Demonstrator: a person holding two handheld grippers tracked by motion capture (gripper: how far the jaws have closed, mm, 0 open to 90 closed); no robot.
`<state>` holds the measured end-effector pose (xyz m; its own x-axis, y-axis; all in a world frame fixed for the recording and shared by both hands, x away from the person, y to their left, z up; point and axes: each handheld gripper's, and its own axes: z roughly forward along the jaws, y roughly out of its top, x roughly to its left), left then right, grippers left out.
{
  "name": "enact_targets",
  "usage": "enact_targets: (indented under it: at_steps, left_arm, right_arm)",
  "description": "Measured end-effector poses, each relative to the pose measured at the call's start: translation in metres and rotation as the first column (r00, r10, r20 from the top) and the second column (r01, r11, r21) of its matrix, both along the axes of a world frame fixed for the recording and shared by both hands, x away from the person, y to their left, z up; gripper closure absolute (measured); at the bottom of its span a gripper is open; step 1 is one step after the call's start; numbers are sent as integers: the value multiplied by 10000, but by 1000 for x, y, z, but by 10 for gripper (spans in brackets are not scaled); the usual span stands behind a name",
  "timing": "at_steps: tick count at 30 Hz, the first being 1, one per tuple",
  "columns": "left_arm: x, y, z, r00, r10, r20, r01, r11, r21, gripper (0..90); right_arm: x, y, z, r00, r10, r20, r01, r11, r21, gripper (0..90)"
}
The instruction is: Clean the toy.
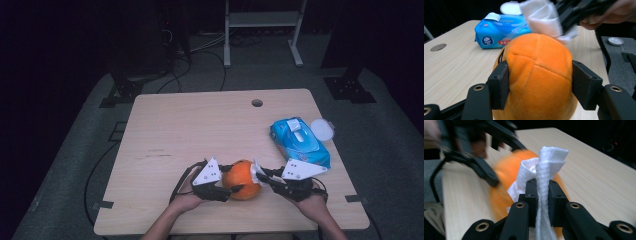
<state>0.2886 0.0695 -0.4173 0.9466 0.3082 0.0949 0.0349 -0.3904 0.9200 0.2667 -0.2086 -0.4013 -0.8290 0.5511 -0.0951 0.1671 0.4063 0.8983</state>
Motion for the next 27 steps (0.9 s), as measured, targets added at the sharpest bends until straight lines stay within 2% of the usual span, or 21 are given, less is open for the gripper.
enact_targets:
  at_steps: [3,5,7,9,10,12,15,17,20,22,27]
  left_arm:
    - [0,-2,-1,10000,38,-17,-38,10000,33,379]
    - [0,-2,0,9999,110,-61,-109,9999,51,378]
    - [1,-3,0,9998,169,-127,-169,9999,-22,375]
    - [0,-4,-1,9998,191,-59,-191,9998,49,353]
    - [0,-4,-1,9997,231,-10,-231,9997,61,320]
    - [2,-3,-2,9996,286,-63,-287,9996,-77,241]
    - [8,-2,-6,9981,444,-429,-445,9990,-22,143]
    - [12,-3,-12,9960,412,-788,-420,9991,-84,116]
    - [9,-6,-14,9982,269,-530,-272,9996,-37,156]
    - [7,-8,-14,9984,205,-524,-208,9998,-66,189]
    - [0,-10,-12,9996,-248,-163,253,9992,316,292]
  right_arm:
    - [5,-6,-5,9992,-251,-302,252,9997,54,791]
    - [2,-3,-3,9995,-240,-204,240,9997,4,791]
    - [-3,3,3,9993,333,-161,-325,9984,453,791]
    - [-7,11,7,9987,505,-1,-505,9983,302,790]
    - [-8,14,6,9988,471,101,-471,9988,88,791]
    - [-4,10,2,9992,394,-66,-393,9990,191,791]
    - [2,-1,-3,9992,130,-379,-114,9990,431,791]
    - [5,-5,-4,9966,371,-737,-325,9975,630,789]
    - [6,-3,-6,9963,424,-749,-384,9978,545,786]
    - [7,-4,-8,9960,409,-800,-369,9980,509,786]
    - [9,-11,-9,9954,310,-906,-273,9988,418,783]
